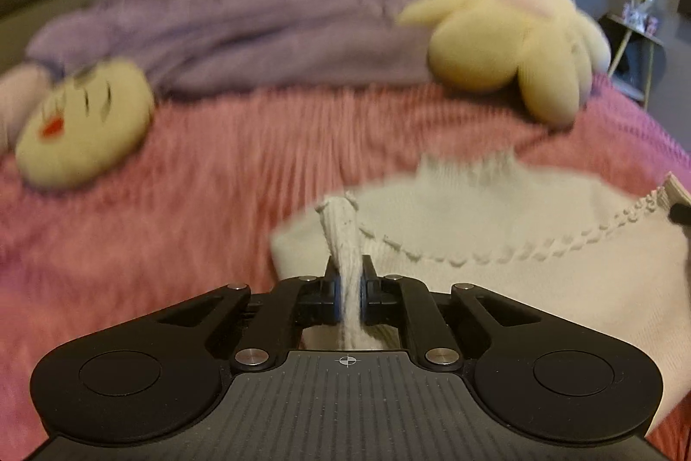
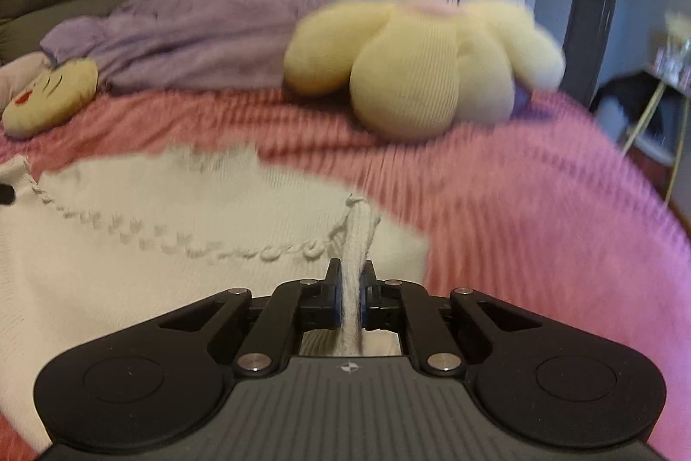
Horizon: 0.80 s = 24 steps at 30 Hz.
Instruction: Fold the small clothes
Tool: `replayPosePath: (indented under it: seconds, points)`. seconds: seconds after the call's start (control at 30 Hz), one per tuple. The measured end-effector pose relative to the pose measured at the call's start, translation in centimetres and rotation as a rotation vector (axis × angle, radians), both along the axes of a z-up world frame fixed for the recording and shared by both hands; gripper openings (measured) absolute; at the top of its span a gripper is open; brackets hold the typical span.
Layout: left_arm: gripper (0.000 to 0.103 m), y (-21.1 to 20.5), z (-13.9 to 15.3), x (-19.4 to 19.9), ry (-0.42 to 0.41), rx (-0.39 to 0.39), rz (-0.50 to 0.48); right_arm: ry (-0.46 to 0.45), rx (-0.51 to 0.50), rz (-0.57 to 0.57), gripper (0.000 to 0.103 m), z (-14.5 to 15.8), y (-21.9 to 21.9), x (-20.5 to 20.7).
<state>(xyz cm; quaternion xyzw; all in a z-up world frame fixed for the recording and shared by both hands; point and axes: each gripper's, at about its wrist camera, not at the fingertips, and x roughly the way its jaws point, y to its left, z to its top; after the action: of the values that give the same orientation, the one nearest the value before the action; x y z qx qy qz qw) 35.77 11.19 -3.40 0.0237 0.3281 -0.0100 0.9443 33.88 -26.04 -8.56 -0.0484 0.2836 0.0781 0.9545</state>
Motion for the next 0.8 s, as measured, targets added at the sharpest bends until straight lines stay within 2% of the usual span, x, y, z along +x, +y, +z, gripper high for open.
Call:
replayPosePath:
  seconds: [0.07, 0.17, 0.27, 0.37, 0.47, 0.5, 0.53, 0.57, 0.63, 0.7, 0.8]
  points:
    - [0.010, -0.3, 1.1, 1.5, -0.051, 0.044, 0.016, -0.048, -0.040, -0.018, 0.006, 0.9, 0.4, 1.2]
    - [0.010, -0.4, 1.6, 4.8, -0.083, 0.055, 0.039, -0.096, -0.088, -0.065, 0.006, 1.8, 1.2, 4.1]
    - [0.010, -0.7, 0.9, 8.2, -0.080, 0.086, 0.084, -0.118, -0.126, -0.114, 0.006, 2.1, 1.7, 7.4]
    - [0.010, -1.6, -0.6, 9.8, -0.085, 0.133, 0.111, -0.118, -0.146, -0.139, 0.006, 1.6, 2.2, 9.7]
    - [0.023, -1.6, -2.7, 10.9, -0.040, 0.154, 0.166, -0.101, -0.161, -0.157, 0.007, 0.2, 2.6, 11.3]
    - [0.036, -1.1, -3.4, 10.7, -0.017, 0.124, 0.182, -0.089, -0.170, -0.172, 0.008, -0.4, 2.6, 11.5]
    - [0.043, -0.6, -3.8, 10.2, 0.005, 0.076, 0.176, -0.063, -0.173, -0.197, 0.008, -0.9, 2.4, 11.4]
    - [0.043, 0.0, -4.1, 9.4, 0.019, 0.034, 0.164, -0.039, -0.151, -0.219, 0.008, -1.3, 2.0, 10.9]
    - [0.047, 0.6, -4.4, 7.1, 0.041, 0.000, 0.131, -0.022, -0.085, -0.228, 0.009, -1.8, 0.7, 8.7]
    - [0.055, 1.0, -4.6, 4.2, 0.055, -0.024, 0.078, 0.001, -0.007, -0.205, 0.020, -2.1, -0.6, 5.4]
    - [0.064, 1.3, -4.9, 0.4, 0.085, -0.057, 0.041, 0.042, 0.126, -0.144, 0.030, -2.6, -2.0, 0.4]
